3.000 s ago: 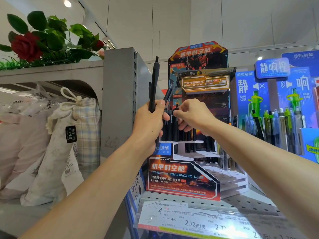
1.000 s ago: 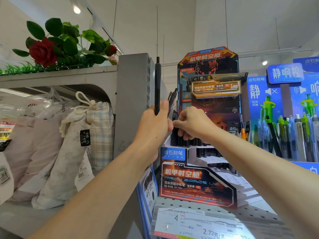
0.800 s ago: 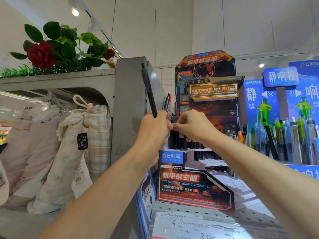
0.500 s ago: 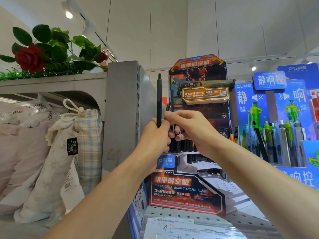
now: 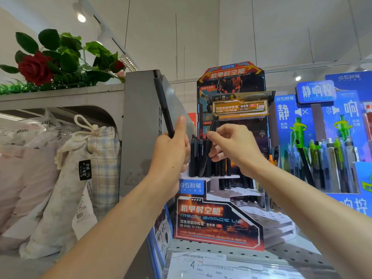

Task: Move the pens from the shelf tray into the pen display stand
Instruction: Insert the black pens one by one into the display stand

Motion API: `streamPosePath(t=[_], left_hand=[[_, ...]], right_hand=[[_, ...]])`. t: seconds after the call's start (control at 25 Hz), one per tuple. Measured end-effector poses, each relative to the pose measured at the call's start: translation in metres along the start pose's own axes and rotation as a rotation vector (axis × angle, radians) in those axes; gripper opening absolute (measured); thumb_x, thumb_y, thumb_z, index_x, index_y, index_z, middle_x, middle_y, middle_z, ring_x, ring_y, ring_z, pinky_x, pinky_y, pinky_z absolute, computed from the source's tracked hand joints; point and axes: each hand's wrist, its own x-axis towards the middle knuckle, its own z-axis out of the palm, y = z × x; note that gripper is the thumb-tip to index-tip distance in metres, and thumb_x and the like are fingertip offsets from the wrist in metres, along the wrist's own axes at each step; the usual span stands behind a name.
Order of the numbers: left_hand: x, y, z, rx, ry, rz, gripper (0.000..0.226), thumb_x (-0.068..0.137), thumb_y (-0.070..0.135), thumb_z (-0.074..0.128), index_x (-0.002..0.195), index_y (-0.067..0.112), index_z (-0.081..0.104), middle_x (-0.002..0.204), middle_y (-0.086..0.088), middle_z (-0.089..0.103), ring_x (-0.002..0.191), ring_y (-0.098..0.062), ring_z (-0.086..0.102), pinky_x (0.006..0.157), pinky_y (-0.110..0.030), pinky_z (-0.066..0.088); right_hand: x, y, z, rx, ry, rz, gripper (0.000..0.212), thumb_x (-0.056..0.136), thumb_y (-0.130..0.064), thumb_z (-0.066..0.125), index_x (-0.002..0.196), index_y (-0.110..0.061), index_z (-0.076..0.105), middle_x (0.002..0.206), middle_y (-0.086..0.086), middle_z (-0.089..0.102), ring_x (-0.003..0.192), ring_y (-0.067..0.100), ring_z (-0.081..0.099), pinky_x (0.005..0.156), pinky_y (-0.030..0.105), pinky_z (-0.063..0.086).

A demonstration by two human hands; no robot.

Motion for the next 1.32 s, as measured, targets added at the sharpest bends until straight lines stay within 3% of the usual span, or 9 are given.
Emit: streamPosePath(t=[0.12,0.28,0.4,0.52,0.72,0.84,0.92,1.04,1.32], left_hand=[[-0.003,0.002,-0.003,-0.002,-0.033,-0.108,0.063,0.081,0.077,0.053,0.05,0.025,0.035,0.046,0.008,0.028,0.04,-0.007,0.022,0.033,-0.018,0.022],[-0.006,-0.002,-0.007,-0.113,-0.109,-0.19,0.069,0.074,0.088,0.043,0.084,0.02,0.045,0.054,0.007,0.027,0.047,-0.007,0.021,0.033,-0.017,0.019],[-0.003,-0.008,-0.007,-0.098,-0.111,-0.192,0.052,0.095,0.07,0.039,0.096,0.019,0.049,0.054,0.007,0.031,0.043,-0.005,0.024,0.033,-0.017,0.022],[-0.001,-0.008,-0.006,-0.083,-0.092,-0.158,0.041,0.103,0.055,0.037,0.097,0.017,0.051,0.054,0.007,0.031,0.041,-0.004,0.025,0.033,-0.016,0.024],[0.0,-0.01,-0.005,-0.003,-0.037,-0.147,0.049,0.1,0.061,0.038,0.095,0.015,0.054,0.056,0.006,0.035,0.048,-0.006,0.029,0.039,-0.017,0.028],[0.0,-0.013,-0.006,0.009,0.003,-0.154,0.046,0.101,0.059,0.039,0.094,0.016,0.054,0.062,0.005,0.036,0.053,-0.008,0.032,0.044,-0.02,0.029],[-0.001,-0.014,-0.006,-0.022,0.022,-0.166,0.044,0.101,0.057,0.04,0.093,0.017,0.054,0.06,0.005,0.037,0.05,-0.006,0.033,0.041,-0.018,0.03],[-0.001,-0.014,-0.007,-0.061,0.022,-0.164,0.04,0.103,0.054,0.039,0.096,0.017,0.053,0.055,0.006,0.036,0.048,-0.005,0.032,0.04,-0.017,0.028],[-0.001,-0.015,-0.007,-0.049,0.026,-0.158,0.034,0.104,0.048,0.041,0.098,0.017,0.053,0.06,0.004,0.037,0.05,-0.006,0.032,0.039,-0.017,0.028]], right_hand=[[0.002,0.004,0.002,-0.068,0.009,-0.012,0.015,0.096,-0.026,0.066,0.093,-0.011,0.068,0.072,0.005,0.071,0.059,0.02,0.074,0.059,0.037,0.063],[0.005,0.004,0.005,-0.108,-0.015,-0.012,0.018,0.098,-0.025,0.064,0.097,-0.008,0.066,0.072,0.006,0.069,0.06,0.02,0.073,0.059,0.037,0.063],[0.004,0.003,0.007,-0.148,-0.051,-0.028,0.018,0.099,-0.025,0.063,0.099,-0.007,0.066,0.077,0.009,0.07,0.06,0.019,0.073,0.058,0.034,0.063],[0.002,0.004,0.009,-0.197,-0.094,-0.018,0.018,0.098,-0.024,0.063,0.1,-0.006,0.065,0.081,0.013,0.072,0.06,0.018,0.073,0.056,0.032,0.063],[0.005,0.002,0.013,-0.317,-0.126,-0.01,0.016,0.097,-0.021,0.063,0.103,-0.007,0.063,0.074,0.012,0.074,0.056,0.017,0.073,0.053,0.029,0.061],[0.005,-0.001,0.022,-0.387,-0.172,0.019,0.018,0.093,-0.024,0.068,0.095,-0.007,0.068,0.08,0.007,0.071,0.063,0.016,0.07,0.052,0.025,0.058],[0.006,-0.002,0.025,-0.459,-0.163,0.019,0.024,0.091,-0.031,0.072,0.088,-0.007,0.071,0.082,0.002,0.069,0.066,0.015,0.064,0.057,0.03,0.056],[0.007,-0.004,0.024,-0.516,-0.17,0.082,0.027,0.093,-0.031,0.069,0.085,-0.005,0.072,0.072,0.005,0.073,0.055,0.015,0.063,0.054,0.03,0.053],[0.009,-0.01,0.028,-0.631,-0.228,0.147,0.032,0.098,-0.03,0.063,0.089,0.0,0.069,0.067,0.01,0.075,0.056,0.021,0.073,0.06,0.036,0.064]])
